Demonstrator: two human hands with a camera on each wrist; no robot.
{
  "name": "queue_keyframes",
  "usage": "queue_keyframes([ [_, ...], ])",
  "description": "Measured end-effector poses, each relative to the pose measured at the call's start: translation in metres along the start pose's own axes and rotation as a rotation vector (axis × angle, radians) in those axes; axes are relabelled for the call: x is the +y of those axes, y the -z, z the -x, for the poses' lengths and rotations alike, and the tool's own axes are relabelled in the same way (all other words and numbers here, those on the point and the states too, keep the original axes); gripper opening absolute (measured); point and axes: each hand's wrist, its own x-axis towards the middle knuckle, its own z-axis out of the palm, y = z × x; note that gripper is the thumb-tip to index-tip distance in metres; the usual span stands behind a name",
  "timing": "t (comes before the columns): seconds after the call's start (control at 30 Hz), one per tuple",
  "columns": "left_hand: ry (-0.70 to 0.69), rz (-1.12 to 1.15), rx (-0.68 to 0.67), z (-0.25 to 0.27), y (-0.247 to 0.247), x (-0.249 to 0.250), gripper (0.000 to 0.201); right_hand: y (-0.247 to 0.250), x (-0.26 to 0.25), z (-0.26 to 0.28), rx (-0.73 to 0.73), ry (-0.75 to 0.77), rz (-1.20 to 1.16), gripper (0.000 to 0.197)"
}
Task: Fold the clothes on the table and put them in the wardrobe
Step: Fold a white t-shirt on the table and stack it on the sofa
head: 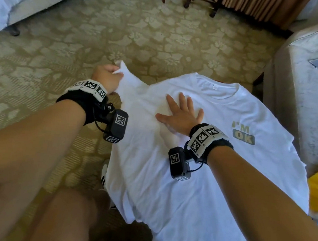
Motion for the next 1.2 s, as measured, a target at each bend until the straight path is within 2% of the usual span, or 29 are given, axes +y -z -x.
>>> queue_keyframes([
  [0.07, -0.042, 0.064, -0.03, 0.005, -0.007, 0.009, 0.027, 0.006, 0.003, -0.001, 0.026, 0.017, -0.108, 0.079],
  [0.13, -0.19, 0.098, -0.026, 0.016, -0.017, 0.023, 0.026, 0.01, 0.005, 0.001, 0.077, 0.032, -0.208, 0.076],
  [0.2, -0.371, 0.146, -0.093, 0.031, -0.029, 0.039, 0.024, 0.014, 0.009, 0.0, 0.112, 0.029, -0.319, 0.067],
  [0.3, -0.544, 0.074, -0.424, 0.059, -0.052, 0.056, 0.026, 0.022, 0.02, -0.001, 0.216, -0.007, -0.582, 0.048],
  [0.33, -0.545, 0.002, -0.532, 0.069, -0.061, 0.06, 0.029, 0.029, 0.023, 0.003, 0.265, -0.031, -0.728, 0.043],
  [0.37, -0.478, -0.043, -0.613, 0.078, -0.069, 0.061, 0.032, 0.035, 0.024, 0.008, 0.294, -0.071, -0.925, 0.044],
  [0.43, -0.258, -0.009, -0.696, 0.087, -0.076, 0.061, 0.03, 0.047, 0.027, 0.023, 0.219, -0.158, -1.23, 0.058],
  [0.47, -0.187, 0.033, -0.691, 0.085, -0.076, 0.06, 0.029, 0.051, 0.03, 0.029, 0.16, -0.186, -1.256, 0.062],
  [0.53, -0.177, 0.014, -0.618, 0.073, -0.07, 0.054, 0.024, 0.053, 0.034, 0.037, 0.094, -0.219, -1.191, 0.052],
  [0.6, -0.272, -0.135, -0.529, 0.06, -0.062, 0.047, 0.018, 0.05, 0.039, 0.036, 0.118, -0.252, -1.103, 0.037],
  [0.67, -0.365, -0.285, -0.458, 0.047, -0.057, 0.042, 0.018, 0.047, 0.039, 0.03, 0.149, -0.289, -1.062, 0.031],
  [0.73, -0.395, -0.393, -0.411, 0.035, -0.056, 0.042, 0.023, 0.044, 0.035, 0.024, 0.187, -0.317, -1.014, 0.028],
  [0.8, -0.449, -0.49, -0.411, 0.02, -0.063, 0.044, 0.036, 0.043, 0.034, 0.016, 0.238, -0.299, -0.976, 0.026],
  [0.9, -0.473, -0.616, -0.47, -0.003, -0.083, 0.047, 0.052, 0.041, 0.036, 0.007, 0.281, -0.252, -1.04, 0.042],
  [1.0, -0.471, -0.752, -0.468, -0.02, -0.096, 0.053, 0.034, 0.043, 0.037, 0.002, 0.251, -0.239, -1.15, 0.036],
  [1.1, -0.507, -0.702, -0.487, -0.031, -0.1, 0.056, 0.024, 0.041, 0.041, -0.003, 0.238, -0.24, -1.212, 0.03],
  [1.2, -0.44, -0.391, -0.573, -0.036, -0.091, 0.068, 0.016, 0.034, 0.043, -0.005, 0.247, -0.197, -1.241, 0.024],
])
